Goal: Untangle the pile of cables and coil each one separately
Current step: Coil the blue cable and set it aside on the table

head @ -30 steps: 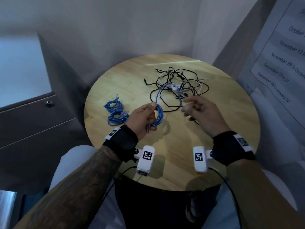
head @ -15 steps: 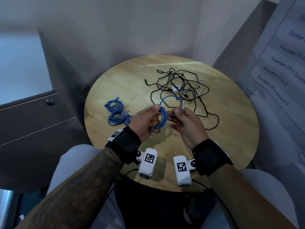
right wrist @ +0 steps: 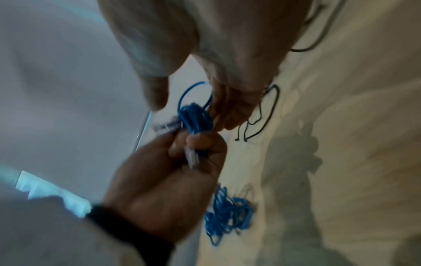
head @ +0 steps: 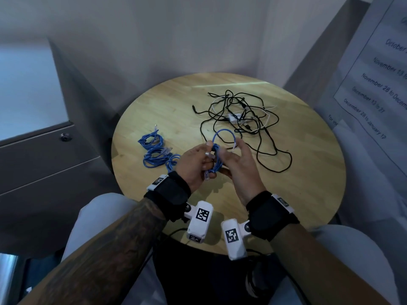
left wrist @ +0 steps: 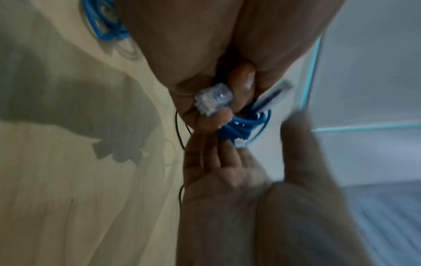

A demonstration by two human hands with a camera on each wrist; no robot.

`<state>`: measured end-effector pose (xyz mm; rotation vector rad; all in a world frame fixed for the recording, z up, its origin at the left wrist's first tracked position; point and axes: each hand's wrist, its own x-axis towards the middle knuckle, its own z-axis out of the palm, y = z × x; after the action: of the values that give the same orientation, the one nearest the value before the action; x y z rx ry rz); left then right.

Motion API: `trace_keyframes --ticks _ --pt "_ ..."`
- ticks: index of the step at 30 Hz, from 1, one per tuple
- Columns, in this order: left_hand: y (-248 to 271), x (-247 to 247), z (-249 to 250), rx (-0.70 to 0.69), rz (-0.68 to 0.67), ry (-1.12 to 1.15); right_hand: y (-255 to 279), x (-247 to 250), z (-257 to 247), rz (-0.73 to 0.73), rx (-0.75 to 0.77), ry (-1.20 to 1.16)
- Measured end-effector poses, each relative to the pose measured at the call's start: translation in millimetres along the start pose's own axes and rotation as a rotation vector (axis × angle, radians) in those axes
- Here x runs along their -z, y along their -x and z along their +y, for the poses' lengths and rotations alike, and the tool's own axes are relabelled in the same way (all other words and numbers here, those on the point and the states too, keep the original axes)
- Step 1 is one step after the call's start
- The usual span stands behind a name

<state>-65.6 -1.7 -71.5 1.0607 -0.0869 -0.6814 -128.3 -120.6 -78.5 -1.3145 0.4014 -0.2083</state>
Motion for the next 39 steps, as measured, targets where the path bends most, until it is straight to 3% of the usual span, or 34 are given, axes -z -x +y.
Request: trace_keyframes --ticks 3,7,12,15,18,21,25,27,30,32,35,39 --pt "1 0 -7 -0.07 0.042 -0.078 2 -6 6 -0.057 0.005 0.127" --pt "6 -5 -8 -0.116 0.042 -0.244 -3 -3 4 0.043 0.014 0.211" --pt "7 -10 -10 -0.095 0.001 -0.226 -10 8 -8 0.067 0.016 0.024" --pt "5 -9 -10 -0.073 -0.058 -0.229 -11 11 -13 0.067 0.049 0.017" --pt "3 -7 -9 -0.103 -0.015 -0.341 -10 11 -16 0.065 0.088 0.035" --pt "3 -4 -8 -0.129 0.052 -0.384 -11 15 -27 0.003 0.011 0.019" --pt "6 -3 -7 -0.124 0.006 -0.43 -10 24 -35 -0.115 -0.098 0.135" --pt "7 -1 -7 -0.103 -0.004 -0.466 -14 30 -41 -0.038 -0.013 0.187" --pt "9 1 -11 -0.033 -0.025 -0.52 -26 48 -65 0.255 0.181 0.154" --pt "11 -2 -14 0.038 -0.095 -0.477 -29 60 -74 0.348 0.255 0.192" --pt "10 -5 -17 0.076 -0.156 -0.477 -29 64 -70 0.377 0.26 0.182" --pt "7 2 -7 -0.02 -0.099 -0.474 -27 64 -69 0.303 0.256 0.113"
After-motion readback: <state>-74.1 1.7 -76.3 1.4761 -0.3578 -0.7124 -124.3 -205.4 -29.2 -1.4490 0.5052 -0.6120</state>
